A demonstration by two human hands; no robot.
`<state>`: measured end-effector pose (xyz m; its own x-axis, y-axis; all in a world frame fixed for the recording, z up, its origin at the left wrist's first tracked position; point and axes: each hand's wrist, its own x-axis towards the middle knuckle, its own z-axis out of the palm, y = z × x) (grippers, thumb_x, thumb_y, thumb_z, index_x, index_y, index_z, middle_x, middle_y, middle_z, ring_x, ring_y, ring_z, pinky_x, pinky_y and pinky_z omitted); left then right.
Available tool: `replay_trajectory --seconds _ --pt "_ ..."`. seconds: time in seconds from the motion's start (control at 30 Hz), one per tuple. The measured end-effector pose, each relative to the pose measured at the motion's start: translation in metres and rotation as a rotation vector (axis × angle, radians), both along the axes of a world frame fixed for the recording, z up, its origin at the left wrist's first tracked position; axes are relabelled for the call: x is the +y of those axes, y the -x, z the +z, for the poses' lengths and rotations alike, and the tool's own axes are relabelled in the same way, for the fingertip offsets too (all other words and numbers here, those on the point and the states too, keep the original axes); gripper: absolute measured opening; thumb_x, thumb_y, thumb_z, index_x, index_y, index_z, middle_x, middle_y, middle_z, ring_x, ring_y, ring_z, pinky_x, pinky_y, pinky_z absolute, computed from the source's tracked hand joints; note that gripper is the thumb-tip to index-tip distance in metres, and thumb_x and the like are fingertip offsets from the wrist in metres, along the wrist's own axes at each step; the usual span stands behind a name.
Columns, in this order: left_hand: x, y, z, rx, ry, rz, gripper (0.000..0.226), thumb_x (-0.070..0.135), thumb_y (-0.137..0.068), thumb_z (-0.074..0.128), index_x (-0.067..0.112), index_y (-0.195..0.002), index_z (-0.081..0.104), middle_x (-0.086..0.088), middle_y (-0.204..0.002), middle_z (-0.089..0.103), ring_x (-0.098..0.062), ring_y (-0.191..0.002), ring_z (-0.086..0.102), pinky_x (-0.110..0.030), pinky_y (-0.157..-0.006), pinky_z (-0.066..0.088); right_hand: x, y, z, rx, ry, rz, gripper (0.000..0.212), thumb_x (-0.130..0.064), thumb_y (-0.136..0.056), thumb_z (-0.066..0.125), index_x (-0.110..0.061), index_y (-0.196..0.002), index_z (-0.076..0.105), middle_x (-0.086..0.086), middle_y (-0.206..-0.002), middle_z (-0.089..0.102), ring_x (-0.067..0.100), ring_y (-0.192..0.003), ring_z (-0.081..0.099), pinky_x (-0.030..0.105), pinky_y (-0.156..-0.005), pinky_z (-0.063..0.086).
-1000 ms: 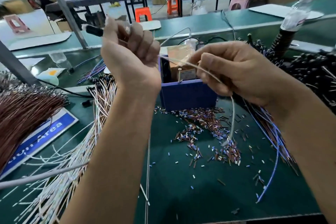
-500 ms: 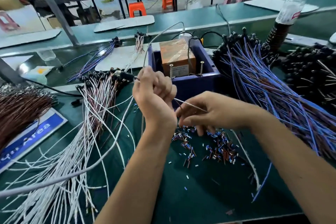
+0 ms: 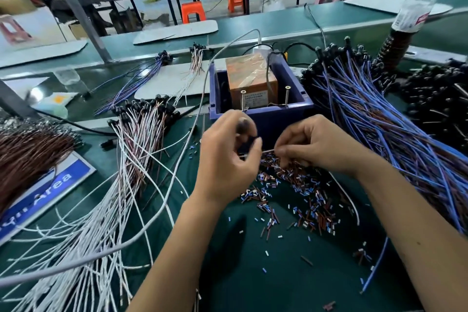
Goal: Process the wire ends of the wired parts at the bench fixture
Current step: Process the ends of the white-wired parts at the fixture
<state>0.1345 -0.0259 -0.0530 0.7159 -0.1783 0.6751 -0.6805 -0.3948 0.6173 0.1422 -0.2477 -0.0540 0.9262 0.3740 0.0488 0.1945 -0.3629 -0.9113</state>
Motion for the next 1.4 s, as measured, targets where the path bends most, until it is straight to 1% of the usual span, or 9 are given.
replay_trajectory --seconds 0.07,0.17,0.3,0.4,0.63,0.83,0.97,1.1,1.4 --pt "0.001 -0.002 -0.003 -0.047 -0.212 -0.031 0.026 0.002 -0.078 0.076 0.012 -0.098 0.061 0.004 -0.092 0.055 -0.013 -0.081 0.055 -0.02 -0.071 0.044 0.002 0.001 -0.005 -0.008 -0.042 -0.042 0.003 -0.013 -0.093 0.077 -0.014 -0.09 0.076 0.008 -0.077 0.078 0.012 -0.048 0.05 0.023 -0.048 0.041" --pt "0.002 -0.004 -0.01 0.002 -0.301 -0.058 0.032 0.008 -0.081 0.082 0.013 -0.108 0.066 0.003 -0.098 0.062 -0.011 -0.089 0.058 -0.022 -0.078 0.047 0.002 0.004 -0.009 0.004 -0.172 -0.059 0.005 -0.012 -0.094 0.075 -0.01 -0.094 0.07 0.014 -0.077 0.077 0.012 -0.048 0.05 0.021 -0.043 0.038" --pt "0.004 -0.006 -0.021 0.065 -0.24 -0.059 0.012 0.011 -0.087 0.081 0.013 -0.093 0.071 0.006 -0.08 0.068 -0.003 -0.066 0.055 -0.03 -0.063 0.047 0.003 0.007 -0.012 0.032 -0.271 -0.057 0.019 -0.024 -0.091 0.075 -0.009 -0.096 0.064 0.017 -0.08 0.077 0.011 -0.047 0.051 0.019 -0.041 0.038" --pt "0.0 -0.004 -0.024 0.157 -0.128 -0.098 0.01 0.008 -0.089 0.077 0.015 -0.086 0.07 0.01 -0.071 0.065 -0.005 -0.06 0.057 -0.023 -0.059 0.045 0.002 0.009 -0.013 0.047 -0.315 -0.069 0.025 -0.028 -0.085 0.075 -0.008 -0.096 0.064 0.019 -0.083 0.077 0.013 -0.048 0.053 0.019 -0.042 0.04" --pt "-0.004 0.002 -0.023 0.384 -0.024 -0.152 0.006 0.017 -0.091 0.071 0.019 -0.087 0.067 0.003 -0.073 0.069 -0.018 -0.067 0.066 -0.041 -0.066 0.054 0.0 0.009 -0.015 0.015 -0.328 -0.111 0.011 -0.011 -0.093 0.073 -0.002 -0.096 0.07 0.017 -0.086 0.078 0.014 -0.052 0.061 0.02 -0.043 0.047" --pt "-0.005 0.005 -0.026 0.344 -0.079 -0.097 0.019 0.013 -0.083 0.084 0.019 -0.079 0.066 0.017 -0.056 0.053 -0.003 -0.048 0.045 -0.011 -0.052 0.032 0.006 0.005 -0.021 -0.075 -0.185 -0.157 0.01 -0.018 -0.097 0.072 -0.015 -0.088 0.073 0.011 -0.072 0.075 0.016 -0.045 0.056 0.023 -0.039 0.043" --pt "-0.006 0.003 -0.028 0.343 -0.081 -0.048 0.019 0.013 -0.086 0.081 0.019 -0.075 0.067 0.011 -0.056 0.056 -0.009 -0.047 0.045 -0.019 -0.05 0.034 0.009 0.004 -0.022 -0.087 -0.178 -0.16 0.02 -0.019 -0.098 0.071 -0.028 -0.08 0.072 0.01 -0.068 0.073 0.015 -0.041 0.054 0.02 -0.039 0.039" --pt "-0.006 0.001 -0.025 0.412 -0.079 -0.054 0.017 0.009 -0.088 0.076 0.017 -0.075 0.07 0.004 -0.064 0.07 -0.011 -0.058 0.064 -0.02 -0.06 0.049 0.01 0.004 -0.022 -0.06 -0.167 -0.146 0.017 -0.019 -0.101 0.067 -0.019 -0.084 0.067 0.011 -0.068 0.073 0.017 -0.037 0.051 0.02 -0.039 0.039" --pt "0.0 0.0 -0.019 0.582 -0.014 -0.152 0.015 0.004 -0.092 0.073 0.01 -0.078 0.069 0.002 -0.061 0.069 -0.007 -0.058 0.062 -0.02 -0.063 0.048 0.01 0.007 -0.019 0.056 -0.163 -0.088 0.016 -0.022 -0.106 0.06 -0.011 -0.093 0.059 0.016 -0.076 0.076 0.016 -0.037 0.052 0.017 -0.032 0.032"
